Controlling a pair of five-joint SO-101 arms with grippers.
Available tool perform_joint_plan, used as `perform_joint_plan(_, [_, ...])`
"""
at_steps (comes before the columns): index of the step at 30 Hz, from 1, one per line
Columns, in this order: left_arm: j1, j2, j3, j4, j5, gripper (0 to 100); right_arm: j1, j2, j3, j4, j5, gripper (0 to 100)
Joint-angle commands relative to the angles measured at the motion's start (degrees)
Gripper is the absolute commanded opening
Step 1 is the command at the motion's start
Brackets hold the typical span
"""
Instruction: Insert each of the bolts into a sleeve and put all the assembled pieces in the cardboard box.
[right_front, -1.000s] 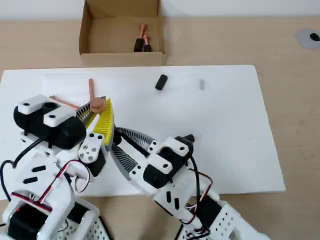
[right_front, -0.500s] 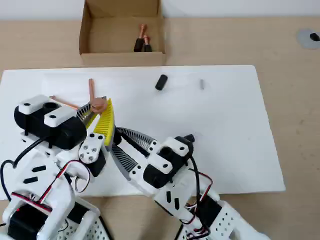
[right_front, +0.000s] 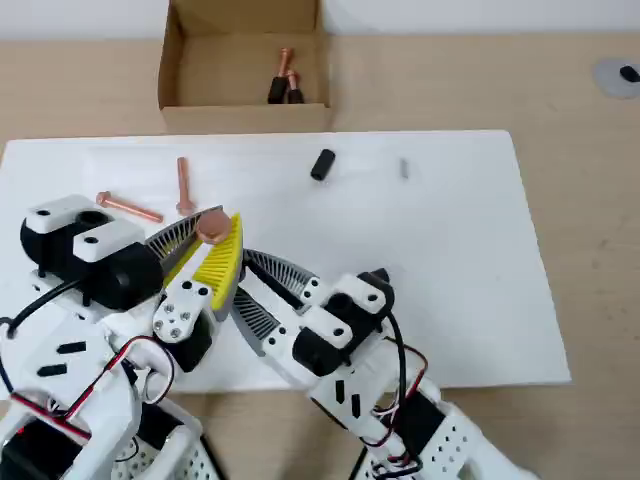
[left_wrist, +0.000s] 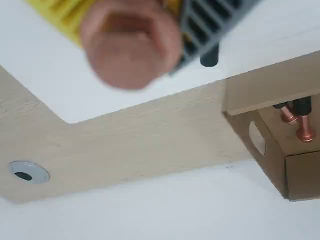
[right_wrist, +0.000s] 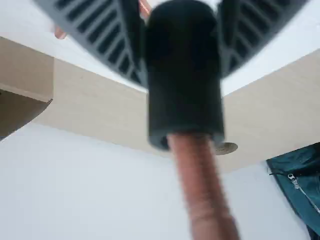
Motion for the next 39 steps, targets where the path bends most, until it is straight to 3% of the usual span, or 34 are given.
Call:
perform_joint_plan(1, [1.1, 0.0, -3.1, 0.1, 0.4, 6, 2.3, -5.3, -0.1, -1.3, -0.3, 0.9])
perform_joint_plan(9, [0.7, 0.0, -3.2, 0.0, 0.2, 7, 2.3, -5.4, -0.1, -1.3, -0.3, 0.9])
perform_joint_plan(14, [0.8, 0.0, -3.2, 3.1, 0.4, 15, 2.3, -5.4, -0.1, -1.3, -0.3, 0.9])
perform_joint_plan(29, [0.6, 0.0, -6.2, 3.8, 0.5, 15, 2.4, -5.3, -0.1, 0.8, -0.2, 0.9])
perform_joint_plan(39, [-12.2, -0.4, -6.9, 7.6, 0.4, 15, 6.5, -5.3, -0.1, 1.4, 5.4, 0.9])
